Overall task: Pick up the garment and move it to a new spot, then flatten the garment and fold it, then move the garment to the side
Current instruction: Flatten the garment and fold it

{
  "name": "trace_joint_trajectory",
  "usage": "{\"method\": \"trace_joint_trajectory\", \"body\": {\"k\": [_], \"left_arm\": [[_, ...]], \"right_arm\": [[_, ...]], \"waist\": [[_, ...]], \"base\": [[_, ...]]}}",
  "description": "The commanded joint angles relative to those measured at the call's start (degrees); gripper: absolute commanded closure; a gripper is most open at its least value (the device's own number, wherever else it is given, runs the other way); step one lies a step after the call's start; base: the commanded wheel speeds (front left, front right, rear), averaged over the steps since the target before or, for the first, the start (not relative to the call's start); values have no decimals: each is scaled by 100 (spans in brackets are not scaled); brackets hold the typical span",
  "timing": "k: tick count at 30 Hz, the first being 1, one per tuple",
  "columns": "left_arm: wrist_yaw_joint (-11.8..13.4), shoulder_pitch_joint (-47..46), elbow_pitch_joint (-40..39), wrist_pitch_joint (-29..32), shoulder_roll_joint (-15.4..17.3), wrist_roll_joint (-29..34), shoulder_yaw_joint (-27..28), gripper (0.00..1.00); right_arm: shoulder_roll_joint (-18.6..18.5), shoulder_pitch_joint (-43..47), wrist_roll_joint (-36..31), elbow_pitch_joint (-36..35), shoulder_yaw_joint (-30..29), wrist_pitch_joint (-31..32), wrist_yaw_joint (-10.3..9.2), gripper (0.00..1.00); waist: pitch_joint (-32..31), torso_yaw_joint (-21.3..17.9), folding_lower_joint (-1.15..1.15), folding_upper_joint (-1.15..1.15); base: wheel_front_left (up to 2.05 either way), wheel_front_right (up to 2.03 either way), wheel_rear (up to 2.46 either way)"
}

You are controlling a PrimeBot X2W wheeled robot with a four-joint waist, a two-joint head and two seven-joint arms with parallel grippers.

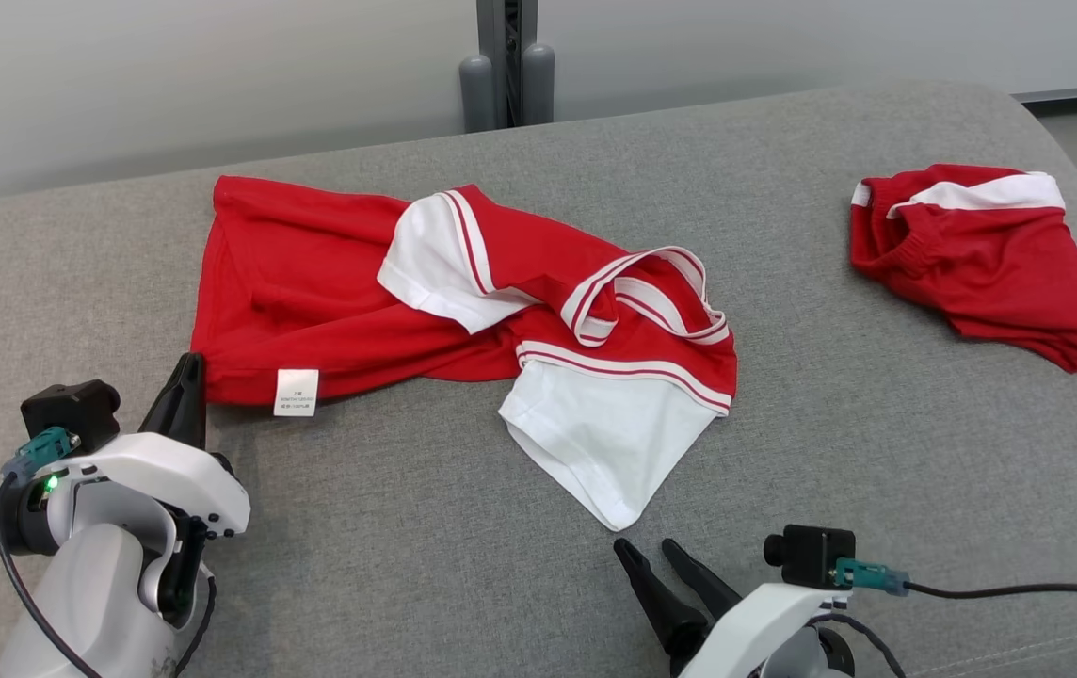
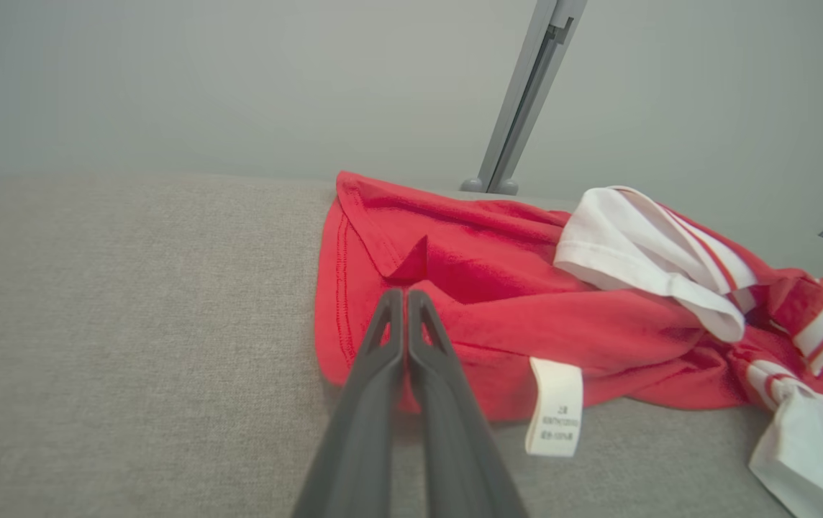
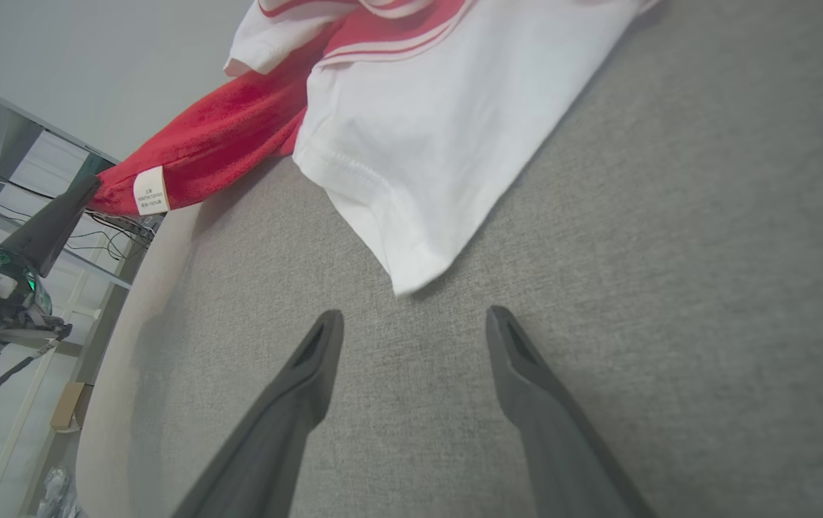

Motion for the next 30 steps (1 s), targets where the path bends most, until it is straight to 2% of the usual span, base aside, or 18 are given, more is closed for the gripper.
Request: {"method": "trace_joint_trajectory", "body": {"k": [1,7,11,19,30], "left_arm": [[-10,-99,22,3,58,-34,-5,100],[-14,-249,39,25,99,-53,-39,100],[-19,-349,39,31,101,-57,-60,100],[-12,-432,64,0,129,-55,-119,100],[29,-468,81,-56,165,-106,-146,100]], "right_arm": [[-35,-115,280,46,62,-12,2,0],[-34,-360,1745,141,173,97,2,0],[-33,-563,2354,267,347,115,2,0],[-29,-914,2830,582,757,-57,1,0],[-32,-1081,3238,898,995,-386,-6,0]], "waist": [[41,6,0,0],[178,34,0,0],[257,91,0,0],[340,175,0,0],[383,165,0,0]], "base": [[0,0,0],[0,0,0],[0,0,0],[0,0,0],[0,0,0]]}}
